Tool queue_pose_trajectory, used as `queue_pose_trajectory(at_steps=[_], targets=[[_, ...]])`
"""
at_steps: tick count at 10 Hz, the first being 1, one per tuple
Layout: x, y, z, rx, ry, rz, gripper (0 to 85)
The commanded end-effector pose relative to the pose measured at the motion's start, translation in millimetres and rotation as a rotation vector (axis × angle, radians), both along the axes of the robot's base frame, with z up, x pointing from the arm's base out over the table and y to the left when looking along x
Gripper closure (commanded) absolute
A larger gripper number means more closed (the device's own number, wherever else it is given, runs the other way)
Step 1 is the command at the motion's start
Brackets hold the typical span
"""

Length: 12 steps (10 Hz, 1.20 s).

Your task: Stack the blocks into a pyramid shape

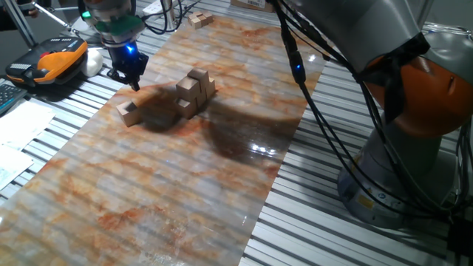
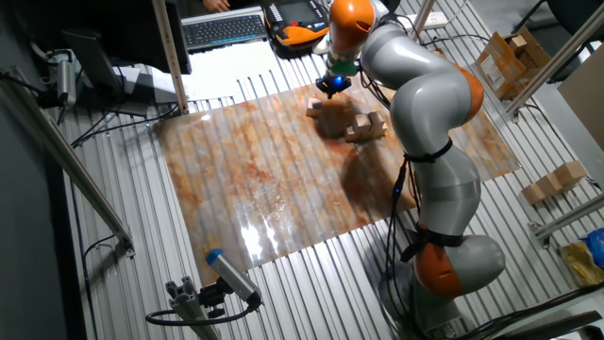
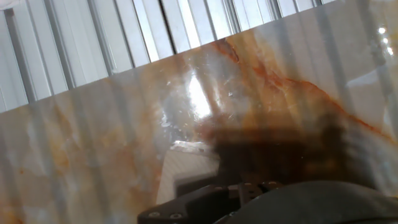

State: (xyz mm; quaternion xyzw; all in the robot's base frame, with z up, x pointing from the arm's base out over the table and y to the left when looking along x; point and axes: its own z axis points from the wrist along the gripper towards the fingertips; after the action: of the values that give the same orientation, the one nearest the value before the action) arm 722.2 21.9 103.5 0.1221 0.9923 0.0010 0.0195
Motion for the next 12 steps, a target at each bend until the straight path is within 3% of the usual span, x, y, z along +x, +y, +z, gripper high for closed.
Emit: queue_pose_trajectory(at_steps=[1,4,5,6,7,9,10,11,12], targets=[[-0.1,0.0,-0.2,-0.003,0.001,0.000,85.0],[-0.1,0.0,-0.2,-0.002,-0.014,0.008,85.0],[-0.1,0.0,-0.2,-0.034,-0.011,0.012,85.0],[-0.1,0.0,-0.2,-0.032,0.010,0.046,85.0],[-0.1,0.0,-0.2,0.016,0.017,0.099,85.0],[-0.1,0.0,-0.2,0.022,0.017,0.183,85.0],[-0.1,0.0,-0.2,0.001,0.021,0.202,85.0],[-0.1,0.0,-0.2,0.014,0.022,0.203,85.0],[-0.1,0.0,-0.2,0.001,0.022,0.192,85.0]])
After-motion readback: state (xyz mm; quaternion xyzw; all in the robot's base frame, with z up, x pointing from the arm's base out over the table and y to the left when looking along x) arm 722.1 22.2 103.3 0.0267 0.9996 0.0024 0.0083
